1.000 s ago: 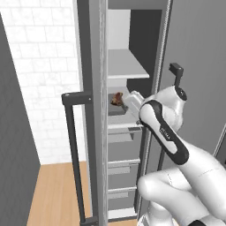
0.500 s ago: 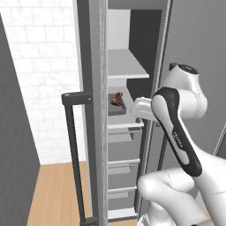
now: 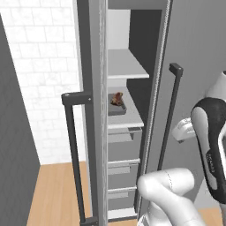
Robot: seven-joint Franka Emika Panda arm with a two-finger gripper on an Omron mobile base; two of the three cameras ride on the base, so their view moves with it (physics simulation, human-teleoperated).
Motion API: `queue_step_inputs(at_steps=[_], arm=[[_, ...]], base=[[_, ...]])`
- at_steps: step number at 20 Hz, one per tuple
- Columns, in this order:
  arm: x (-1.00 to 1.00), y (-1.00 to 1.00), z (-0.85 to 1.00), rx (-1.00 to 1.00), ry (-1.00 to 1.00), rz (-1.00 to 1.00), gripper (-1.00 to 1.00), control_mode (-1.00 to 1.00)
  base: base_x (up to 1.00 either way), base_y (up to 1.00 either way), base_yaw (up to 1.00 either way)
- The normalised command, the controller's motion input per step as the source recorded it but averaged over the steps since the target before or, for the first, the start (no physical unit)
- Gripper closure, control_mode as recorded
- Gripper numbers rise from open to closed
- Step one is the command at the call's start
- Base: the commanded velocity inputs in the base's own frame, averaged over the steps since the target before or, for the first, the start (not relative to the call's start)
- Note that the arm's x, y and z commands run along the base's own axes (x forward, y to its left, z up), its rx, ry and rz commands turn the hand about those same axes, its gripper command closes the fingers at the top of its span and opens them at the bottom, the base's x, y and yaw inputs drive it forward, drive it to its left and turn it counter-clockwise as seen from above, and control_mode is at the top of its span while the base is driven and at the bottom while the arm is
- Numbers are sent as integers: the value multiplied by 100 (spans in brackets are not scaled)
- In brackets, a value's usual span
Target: Take the meat container that has the steak and place it on the second highest rack of the freezer. Then take the vegetable container that has the mushroom and onion and place it on the highest rack of the freezer.
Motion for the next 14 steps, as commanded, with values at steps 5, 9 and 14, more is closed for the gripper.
queue_step_inputs(at_steps=[5, 9, 14], arm=[[-44, -30, 86, 2, -4, 11, -100, -100], [-34, 3, 48, 10, 3, -2, -100, -100], [-6, 1, 0, 0, 0, -1, -100, 100]], base=[[0, 0, 0], [0, 0, 0], [-24, 0, -29]])
